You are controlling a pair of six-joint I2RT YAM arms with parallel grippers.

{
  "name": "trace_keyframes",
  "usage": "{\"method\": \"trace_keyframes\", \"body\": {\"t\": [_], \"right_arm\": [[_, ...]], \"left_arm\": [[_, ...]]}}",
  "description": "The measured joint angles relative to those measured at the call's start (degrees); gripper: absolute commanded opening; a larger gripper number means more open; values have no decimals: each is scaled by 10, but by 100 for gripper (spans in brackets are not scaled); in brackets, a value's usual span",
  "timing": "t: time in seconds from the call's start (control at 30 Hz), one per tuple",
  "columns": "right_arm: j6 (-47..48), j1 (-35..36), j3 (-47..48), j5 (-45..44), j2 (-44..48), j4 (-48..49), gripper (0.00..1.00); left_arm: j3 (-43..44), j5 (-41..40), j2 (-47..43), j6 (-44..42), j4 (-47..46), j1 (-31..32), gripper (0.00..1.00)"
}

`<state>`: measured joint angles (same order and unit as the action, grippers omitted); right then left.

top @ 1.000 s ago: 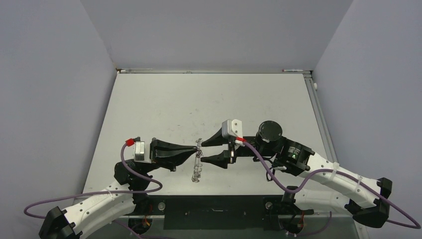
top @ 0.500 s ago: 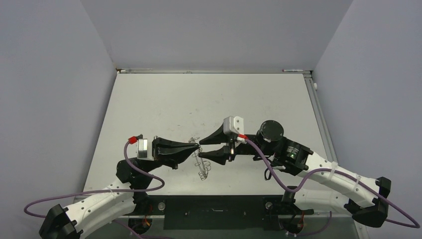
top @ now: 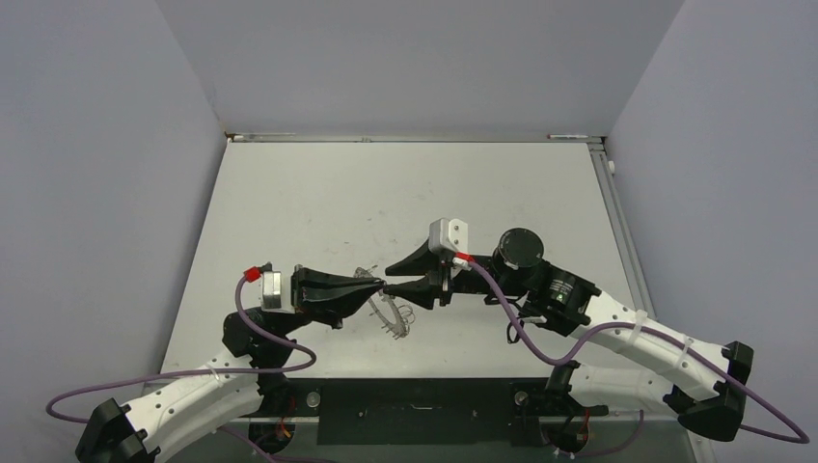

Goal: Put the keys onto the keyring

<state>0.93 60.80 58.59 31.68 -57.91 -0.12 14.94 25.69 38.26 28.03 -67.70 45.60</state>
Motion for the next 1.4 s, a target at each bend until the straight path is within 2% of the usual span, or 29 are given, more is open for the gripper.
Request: {"method": "trace_keyframes", "body": {"t": [0.3,0.87,1.13,1.23,1.4], "right_arm": [[-1,-30,0,37,4,-4,27],[-16,-38,0,84,-8,2,28],[-24,-38,0,93,-16,6,14],[-26,-38,0,93,-19,7,6],[-25,-38,0,93,-19,9,5]], "left_arm": [[0,0,1,0,-1,0,0],[0,0,14,2,-17,0,0],[0,0,21,2,-25,0,0],[0,0,22,2,-28,0,0],[0,0,24,2,-33,0,0]]}}
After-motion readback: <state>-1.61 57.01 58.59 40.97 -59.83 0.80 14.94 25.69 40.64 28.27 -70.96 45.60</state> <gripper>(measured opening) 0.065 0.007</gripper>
